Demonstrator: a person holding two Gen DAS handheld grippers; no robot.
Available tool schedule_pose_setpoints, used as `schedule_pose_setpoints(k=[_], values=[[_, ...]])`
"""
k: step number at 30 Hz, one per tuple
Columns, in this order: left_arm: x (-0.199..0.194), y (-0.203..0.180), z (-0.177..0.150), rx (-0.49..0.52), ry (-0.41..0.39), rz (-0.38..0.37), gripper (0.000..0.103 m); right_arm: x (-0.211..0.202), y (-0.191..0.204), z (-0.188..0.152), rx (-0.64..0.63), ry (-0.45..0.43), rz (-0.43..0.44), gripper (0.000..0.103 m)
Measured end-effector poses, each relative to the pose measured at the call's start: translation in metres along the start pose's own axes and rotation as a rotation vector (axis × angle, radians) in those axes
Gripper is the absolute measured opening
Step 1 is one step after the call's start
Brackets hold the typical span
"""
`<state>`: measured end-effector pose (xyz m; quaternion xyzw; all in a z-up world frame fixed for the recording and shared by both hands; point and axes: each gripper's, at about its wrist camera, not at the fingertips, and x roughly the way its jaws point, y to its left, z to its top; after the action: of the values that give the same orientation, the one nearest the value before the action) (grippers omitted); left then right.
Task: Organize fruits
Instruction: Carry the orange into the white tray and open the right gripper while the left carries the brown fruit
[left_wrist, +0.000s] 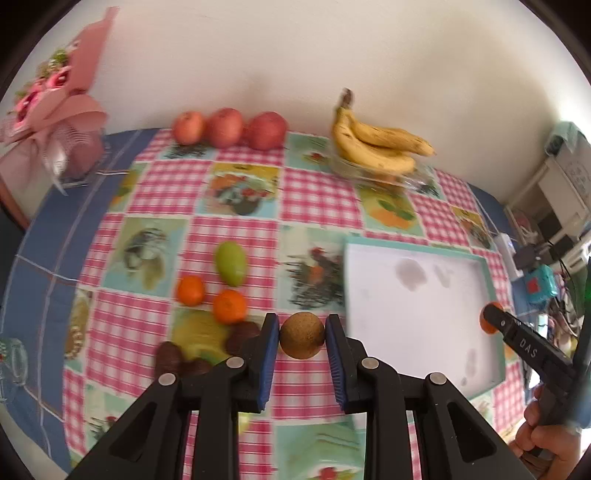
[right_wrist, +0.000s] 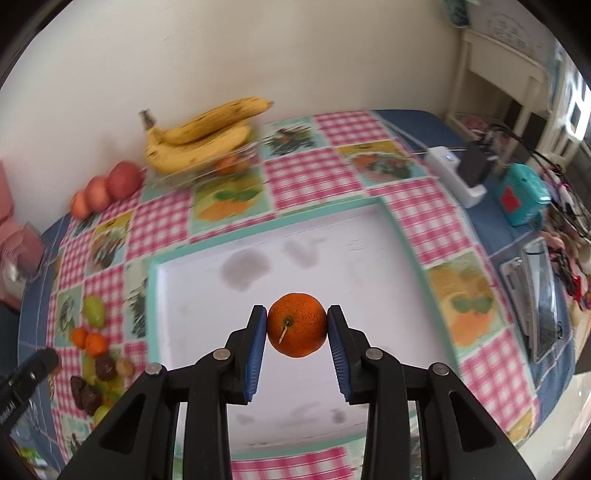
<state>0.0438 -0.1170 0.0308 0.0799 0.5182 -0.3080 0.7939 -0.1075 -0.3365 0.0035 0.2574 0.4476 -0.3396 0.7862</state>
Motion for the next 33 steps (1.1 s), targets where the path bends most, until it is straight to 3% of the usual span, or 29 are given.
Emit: schedule_pose_setpoints(k=[13, 16, 23, 33], values=[[0.030, -0.077, -0.001, 0.044, 0.055, -0.082, 0.027, -0.013, -0.054, 0.016, 0.073, -0.048, -0.076, 0.035], [0.042, -0.087, -0.007, 0.074, 0.075, -0.065, 0.027, -0.002, -0.056, 0.015, 0.071, -0.023, -0.078, 0.035], [0.086, -0.100, -0.026, 0.118, 0.165, -0.047, 0.027, 0.052, -0.063, -0.003, 0.086, 0.133, -0.086, 0.035], [0.119, -0.108, -0.043, 0.180, 0.250, -0.005, 0.027, 0.073, -0.064, -0.016, 0.087, 0.189, -0.113, 0.035]])
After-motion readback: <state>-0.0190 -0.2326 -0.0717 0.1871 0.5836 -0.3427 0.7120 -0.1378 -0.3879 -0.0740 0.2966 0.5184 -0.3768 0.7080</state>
